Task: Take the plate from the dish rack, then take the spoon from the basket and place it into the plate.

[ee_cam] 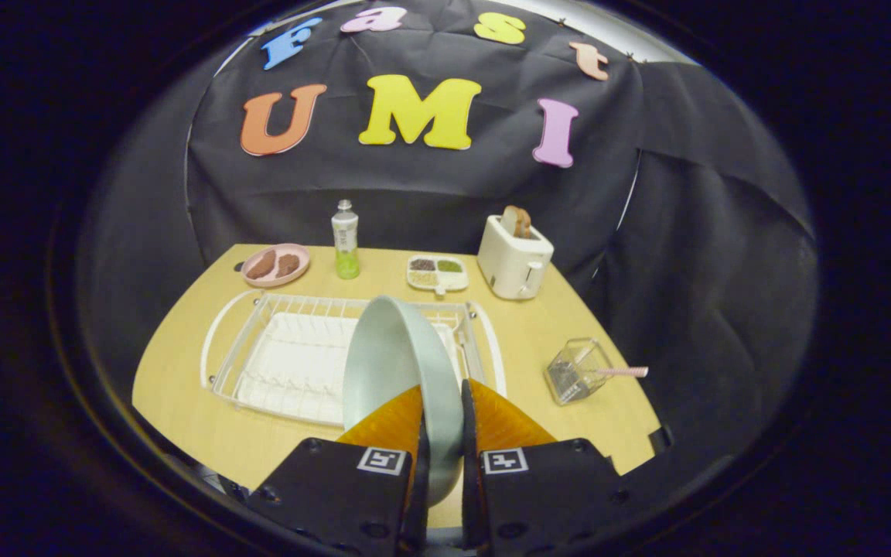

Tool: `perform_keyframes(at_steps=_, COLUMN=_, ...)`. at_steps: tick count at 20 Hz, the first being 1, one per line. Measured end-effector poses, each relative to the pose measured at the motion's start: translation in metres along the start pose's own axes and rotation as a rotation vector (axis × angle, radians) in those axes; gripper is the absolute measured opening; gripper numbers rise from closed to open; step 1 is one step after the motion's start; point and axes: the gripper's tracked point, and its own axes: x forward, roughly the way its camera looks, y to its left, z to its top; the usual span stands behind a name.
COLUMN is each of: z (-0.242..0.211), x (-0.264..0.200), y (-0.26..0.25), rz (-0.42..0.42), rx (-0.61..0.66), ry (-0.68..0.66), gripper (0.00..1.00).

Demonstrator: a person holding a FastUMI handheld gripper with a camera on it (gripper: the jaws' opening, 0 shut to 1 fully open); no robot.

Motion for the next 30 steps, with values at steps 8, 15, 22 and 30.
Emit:
perform_keyframes(at_steps=8, z=-0.106, x=0.039, y=-0.027, rz=0.202, rx=0.176, ry=0.12, gripper=0.23)
perform_keyframes(at_steps=15, z=-0.149, x=0.075, y=-0.043, rz=0.284, rx=0.257, ry=0.178, gripper=0.26)
perform_keyframes(at_steps=22, z=-0.162, x=0.096, y=-0.048, rz=0.327, rx=0.276, ry=0.175, gripper=0.34)
perform_keyframes(at_steps=30, z=-0.134, x=0.101, y=-0.099, rz=0.21, rx=0.127, ry=-0.137, gripper=0.77)
